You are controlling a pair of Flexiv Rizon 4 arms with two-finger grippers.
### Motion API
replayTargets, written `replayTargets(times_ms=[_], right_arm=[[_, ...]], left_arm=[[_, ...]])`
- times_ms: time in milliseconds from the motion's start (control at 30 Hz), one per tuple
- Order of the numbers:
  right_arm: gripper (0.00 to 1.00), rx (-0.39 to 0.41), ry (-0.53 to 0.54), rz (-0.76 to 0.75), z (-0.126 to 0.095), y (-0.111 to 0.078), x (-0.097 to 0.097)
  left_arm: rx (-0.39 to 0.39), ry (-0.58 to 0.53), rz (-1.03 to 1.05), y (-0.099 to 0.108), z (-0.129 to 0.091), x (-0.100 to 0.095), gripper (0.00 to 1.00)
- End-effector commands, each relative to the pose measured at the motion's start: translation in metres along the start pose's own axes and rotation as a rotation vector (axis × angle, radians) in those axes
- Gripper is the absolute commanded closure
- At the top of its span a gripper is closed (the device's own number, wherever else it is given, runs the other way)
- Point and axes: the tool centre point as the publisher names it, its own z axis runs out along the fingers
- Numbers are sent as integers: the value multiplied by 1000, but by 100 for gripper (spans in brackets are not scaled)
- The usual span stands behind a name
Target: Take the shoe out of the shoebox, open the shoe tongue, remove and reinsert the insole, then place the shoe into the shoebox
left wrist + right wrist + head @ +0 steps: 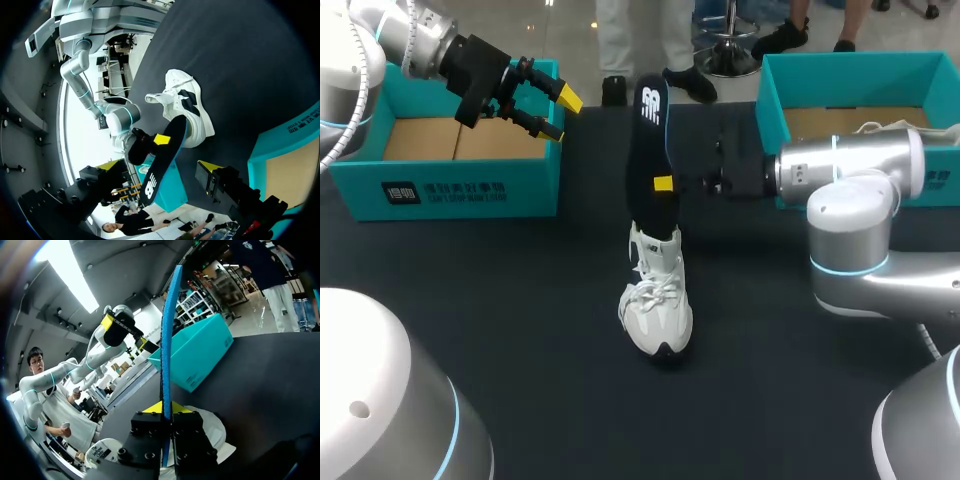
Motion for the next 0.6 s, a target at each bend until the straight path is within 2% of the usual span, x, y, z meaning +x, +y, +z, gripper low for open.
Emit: replayTargets(times_ms=[33, 600], right_arm=[[100, -4, 0, 6, 5, -6, 0], [100, 19, -7, 28, 8, -42, 0]], left_arm=[[1, 3, 1, 0, 0, 0, 0], [1, 3, 1, 0, 0, 0, 0]])
